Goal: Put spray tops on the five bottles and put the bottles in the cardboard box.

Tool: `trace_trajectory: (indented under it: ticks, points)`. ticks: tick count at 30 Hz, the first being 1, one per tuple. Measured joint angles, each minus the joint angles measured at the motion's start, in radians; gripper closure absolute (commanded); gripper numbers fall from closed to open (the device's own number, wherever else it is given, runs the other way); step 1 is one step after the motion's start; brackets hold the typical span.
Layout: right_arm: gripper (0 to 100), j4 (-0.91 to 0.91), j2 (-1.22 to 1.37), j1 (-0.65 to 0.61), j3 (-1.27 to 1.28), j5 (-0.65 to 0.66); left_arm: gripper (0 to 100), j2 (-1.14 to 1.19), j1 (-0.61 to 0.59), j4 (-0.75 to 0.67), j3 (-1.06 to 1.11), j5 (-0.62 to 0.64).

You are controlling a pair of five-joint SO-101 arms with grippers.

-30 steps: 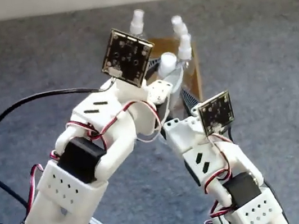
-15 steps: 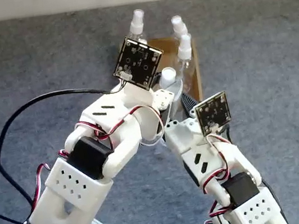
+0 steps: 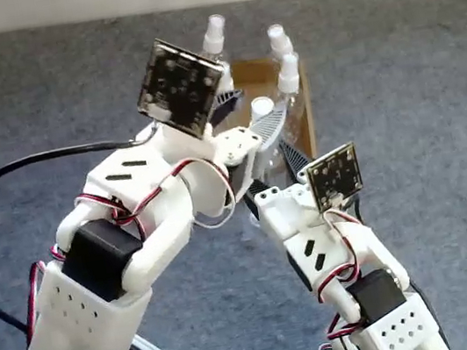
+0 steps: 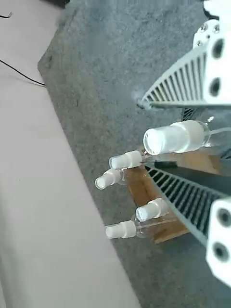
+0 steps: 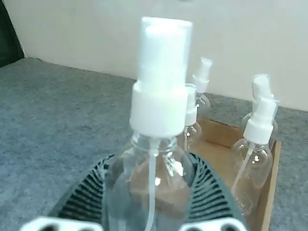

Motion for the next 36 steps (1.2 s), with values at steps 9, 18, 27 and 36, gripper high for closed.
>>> trace_trajectory:
  ticks: [9,18,27,36]
  points:
    - [99.5,0.000,0.000,0.000,0.000,0.000,99,0.025,-0.002,-0.063,-0.002,-0.138]
    - [99.5,0.002,0.003,0.002,0.002,0.000,99,0.068,-0.003,-0.083,0.095,-0.141]
    - [99.5,0.000,0.000,0.003,0.002,-0.002,99,0.078,0.006,-0.077,0.126,-0.180]
    - [99.5,0.000,0.000,0.038,0.000,-0.002,99,-0.101,-0.140,-0.008,0.098,-0.255]
